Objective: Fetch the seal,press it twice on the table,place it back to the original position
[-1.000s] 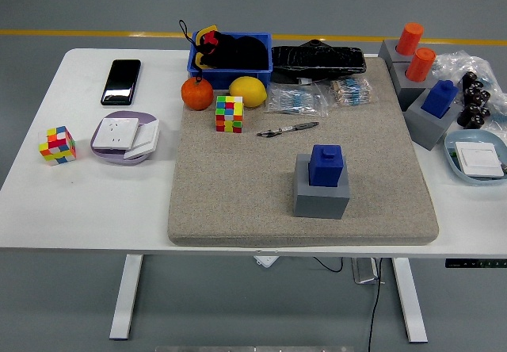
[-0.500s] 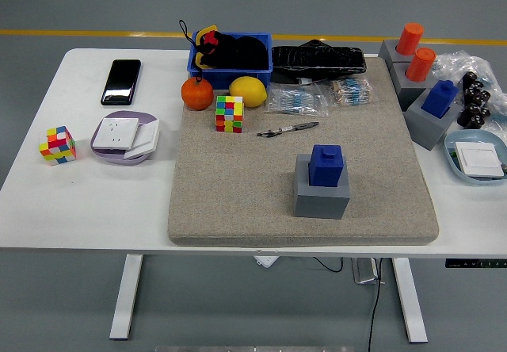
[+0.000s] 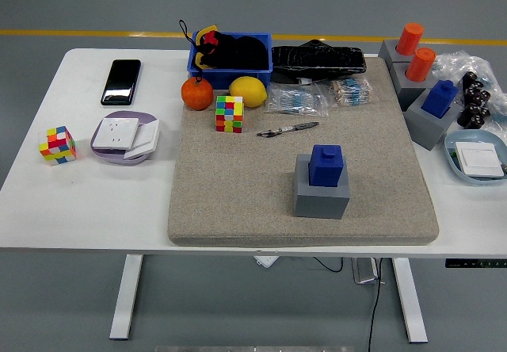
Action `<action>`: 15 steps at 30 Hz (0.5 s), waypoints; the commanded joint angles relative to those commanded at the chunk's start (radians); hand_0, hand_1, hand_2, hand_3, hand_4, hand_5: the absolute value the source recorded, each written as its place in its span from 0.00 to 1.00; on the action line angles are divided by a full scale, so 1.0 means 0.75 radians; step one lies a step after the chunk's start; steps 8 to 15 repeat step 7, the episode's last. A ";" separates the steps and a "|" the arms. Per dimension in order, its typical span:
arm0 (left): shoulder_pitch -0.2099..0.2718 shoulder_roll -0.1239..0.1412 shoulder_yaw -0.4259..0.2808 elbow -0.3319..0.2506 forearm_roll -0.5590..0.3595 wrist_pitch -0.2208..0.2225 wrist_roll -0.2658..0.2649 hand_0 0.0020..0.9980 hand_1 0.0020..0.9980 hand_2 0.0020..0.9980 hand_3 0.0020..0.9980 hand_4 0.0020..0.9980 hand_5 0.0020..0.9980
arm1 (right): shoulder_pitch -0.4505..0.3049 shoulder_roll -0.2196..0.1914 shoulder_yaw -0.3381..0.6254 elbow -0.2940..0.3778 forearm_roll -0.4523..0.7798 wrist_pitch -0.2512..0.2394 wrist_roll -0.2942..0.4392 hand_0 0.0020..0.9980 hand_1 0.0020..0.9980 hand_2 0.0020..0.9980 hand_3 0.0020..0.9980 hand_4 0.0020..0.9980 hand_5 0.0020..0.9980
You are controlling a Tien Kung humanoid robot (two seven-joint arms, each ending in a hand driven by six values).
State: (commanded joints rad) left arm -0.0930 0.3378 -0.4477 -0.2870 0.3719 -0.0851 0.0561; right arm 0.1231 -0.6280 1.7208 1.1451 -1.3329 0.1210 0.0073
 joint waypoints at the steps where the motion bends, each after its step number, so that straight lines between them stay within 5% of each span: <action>1: 0.000 0.000 0.001 0.001 -0.002 0.000 0.000 0.79 0.75 0.75 0.77 0.80 0.48 | 0.001 0.000 0.000 0.000 0.000 0.000 0.000 0.89 0.84 0.82 0.80 1.00 0.63; 15: 0.000 -0.003 0.000 0.001 -0.003 -0.001 0.001 0.79 0.75 0.75 0.77 0.80 0.48 | 0.002 -0.001 -0.004 0.000 0.000 0.001 -0.001 0.89 0.84 0.82 0.80 1.00 0.63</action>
